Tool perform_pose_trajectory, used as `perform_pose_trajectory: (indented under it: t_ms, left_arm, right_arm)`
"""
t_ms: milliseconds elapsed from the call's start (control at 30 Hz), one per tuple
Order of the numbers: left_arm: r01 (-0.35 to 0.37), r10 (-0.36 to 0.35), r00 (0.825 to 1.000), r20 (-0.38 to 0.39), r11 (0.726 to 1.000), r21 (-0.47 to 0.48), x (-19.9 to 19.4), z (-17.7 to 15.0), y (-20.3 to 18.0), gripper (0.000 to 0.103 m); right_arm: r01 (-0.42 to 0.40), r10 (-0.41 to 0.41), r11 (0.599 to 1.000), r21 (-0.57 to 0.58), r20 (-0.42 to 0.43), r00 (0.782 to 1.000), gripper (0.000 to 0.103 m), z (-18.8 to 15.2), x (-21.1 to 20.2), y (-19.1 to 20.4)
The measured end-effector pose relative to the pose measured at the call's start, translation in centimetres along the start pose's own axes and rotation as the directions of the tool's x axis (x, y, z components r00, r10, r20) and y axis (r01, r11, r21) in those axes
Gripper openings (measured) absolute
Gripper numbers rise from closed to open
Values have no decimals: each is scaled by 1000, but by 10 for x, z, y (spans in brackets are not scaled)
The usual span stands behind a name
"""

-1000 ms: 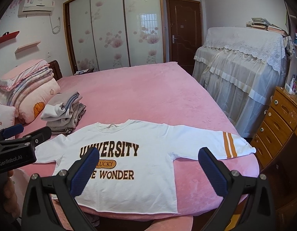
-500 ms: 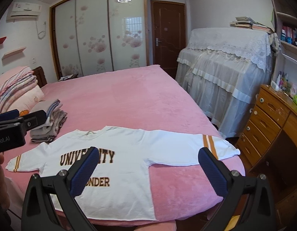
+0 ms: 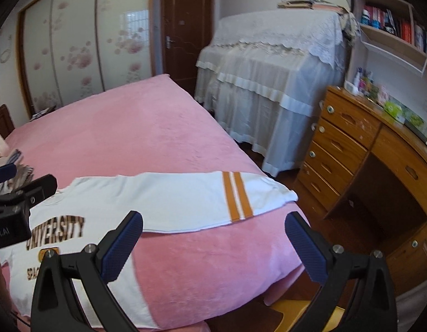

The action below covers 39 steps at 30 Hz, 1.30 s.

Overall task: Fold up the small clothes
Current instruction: 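Move the right tool to the striped sleeve cuff and grasp it, then lift the cuff with the right tool and fold the sleeve across the chest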

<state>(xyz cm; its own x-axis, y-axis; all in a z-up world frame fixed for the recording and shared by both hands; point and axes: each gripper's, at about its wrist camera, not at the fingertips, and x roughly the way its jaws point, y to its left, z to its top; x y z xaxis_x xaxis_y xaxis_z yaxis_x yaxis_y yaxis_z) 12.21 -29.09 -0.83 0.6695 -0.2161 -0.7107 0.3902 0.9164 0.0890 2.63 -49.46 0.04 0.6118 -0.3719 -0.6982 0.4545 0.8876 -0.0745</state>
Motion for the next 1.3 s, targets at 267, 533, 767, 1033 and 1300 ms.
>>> perform_pose_trajectory:
  t_ms: [267,533,767,1033,1300]
  left_arm:
    - [39,-36,994,-99,999,32,80,-1,-34,102]
    - [51,-40,980,-194,998,48,149,-11,-53,102]
    - [47,-45,962,-268,999,0,192,-24,-54,102]
    - [36,-51,958,-282,998,-58,207,-28,-47,102]
    - [-11,-7,967,-255,998,-69,204,-22,-41,102]
  right_arm:
    - [69,-65,996,57,-72,995,103,-8,55,-31]
    - [41,-3,978,202,-188,982,92,-15,136,-81]
    - [-24,149,918,396,-287,946,82,-28,211,-129]
    - [-33,195,866,499,-277,941,75,-22,246,-151]
    - [-44,170,903,427,-263,950,15,-6,256,-139]
